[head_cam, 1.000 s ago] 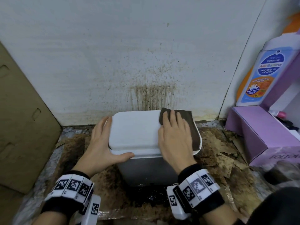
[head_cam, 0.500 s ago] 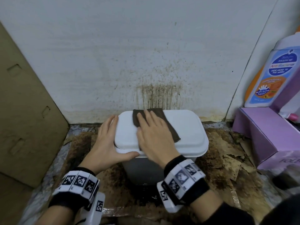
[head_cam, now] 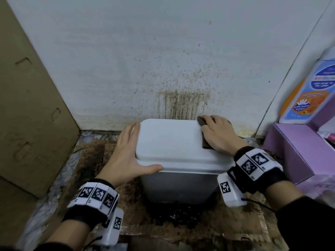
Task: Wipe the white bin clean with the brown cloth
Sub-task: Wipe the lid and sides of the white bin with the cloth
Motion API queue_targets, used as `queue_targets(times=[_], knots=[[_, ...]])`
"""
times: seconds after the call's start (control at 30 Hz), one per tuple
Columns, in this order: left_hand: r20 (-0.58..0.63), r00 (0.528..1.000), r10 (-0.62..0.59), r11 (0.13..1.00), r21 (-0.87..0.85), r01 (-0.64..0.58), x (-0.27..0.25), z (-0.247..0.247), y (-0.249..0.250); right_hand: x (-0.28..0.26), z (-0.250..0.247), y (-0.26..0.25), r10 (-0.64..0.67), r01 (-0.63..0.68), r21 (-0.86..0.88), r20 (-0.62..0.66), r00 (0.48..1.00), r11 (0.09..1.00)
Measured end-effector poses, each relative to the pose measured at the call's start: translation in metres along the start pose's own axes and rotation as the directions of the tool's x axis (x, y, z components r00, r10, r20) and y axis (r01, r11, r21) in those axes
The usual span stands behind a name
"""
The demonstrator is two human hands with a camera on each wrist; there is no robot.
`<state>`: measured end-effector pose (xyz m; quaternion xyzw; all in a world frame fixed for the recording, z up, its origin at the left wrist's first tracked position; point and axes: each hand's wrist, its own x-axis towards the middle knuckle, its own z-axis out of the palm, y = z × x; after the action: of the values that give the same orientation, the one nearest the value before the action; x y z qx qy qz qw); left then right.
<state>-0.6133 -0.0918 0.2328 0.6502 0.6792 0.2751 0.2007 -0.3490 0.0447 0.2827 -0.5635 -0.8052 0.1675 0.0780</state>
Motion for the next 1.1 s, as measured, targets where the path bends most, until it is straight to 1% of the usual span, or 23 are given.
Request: queue_targets(times=[0.1,0.17,0.27,0.37,0.47,0.57,0.63,0.73,0.83,0.93,1.03,1.1], knots=[[-0.003,1.0,-0.005,1.0,0.002,0.005,0.001,0.001,-0.001,0.011,0.009,-0.037,-0.065,0.068,-0.033,0.093,0.994,0.997],[-0.002,1.0,-0.011,1.0,0.005,0.011,0.001,0.001,-0.001,0.017,0.022,-0.068,-0.103,0.11,-0.047,0.133,0.986,0.993],[-0.006,1.0,0.003,1.0,-0.004,-0.003,0.001,0.001,0.0,0.024,0.041,-0.11,-0.154,0.162,-0.037,0.151,0.976,0.986],[-0.022,0.999,0.026,0.999,-0.037,-0.026,0.0,0.001,0.002,0.024,0.052,-0.128,-0.203,0.208,-0.02,0.159,0.966,0.978],[-0.03,0.999,0.038,0.999,-0.023,-0.039,0.0,0.001,0.001,0.019,0.055,-0.122,-0.265,0.271,-0.033,0.112,0.958,0.962],[-0.021,1.0,0.008,1.0,0.008,-0.008,-0.001,0.0,0.002,0.008,0.054,-0.096,-0.316,0.318,-0.097,0.03,0.948,0.943],[-0.013,1.0,-0.008,0.999,0.031,0.009,-0.002,-0.001,0.005,-0.002,0.047,-0.069,-0.288,0.283,-0.128,-0.015,0.958,0.95],[0.022,1.0,-0.021,0.999,0.029,0.02,-0.003,-0.005,0.006,-0.024,0.033,-0.018,-0.213,0.205,-0.118,-0.062,0.975,0.972],[0.052,0.998,-0.022,0.999,0.027,0.02,-0.004,-0.008,0.006,-0.047,0.025,0.015,-0.218,0.196,-0.167,-0.126,0.968,0.966],[0.094,0.995,-0.022,0.999,0.039,0.018,-0.003,-0.011,0.006,-0.056,0.028,0.011,-0.184,0.157,-0.168,-0.157,0.97,0.973],[0.117,0.993,-0.031,0.998,0.052,0.026,-0.001,-0.012,0.003,-0.058,0.036,-0.019,-0.119,0.094,-0.135,-0.189,0.975,0.986],[0.11,0.993,-0.036,0.998,0.055,0.03,0.0,-0.011,0.002,-0.059,0.044,-0.044,-0.135,0.106,-0.153,-0.194,0.972,0.983]])
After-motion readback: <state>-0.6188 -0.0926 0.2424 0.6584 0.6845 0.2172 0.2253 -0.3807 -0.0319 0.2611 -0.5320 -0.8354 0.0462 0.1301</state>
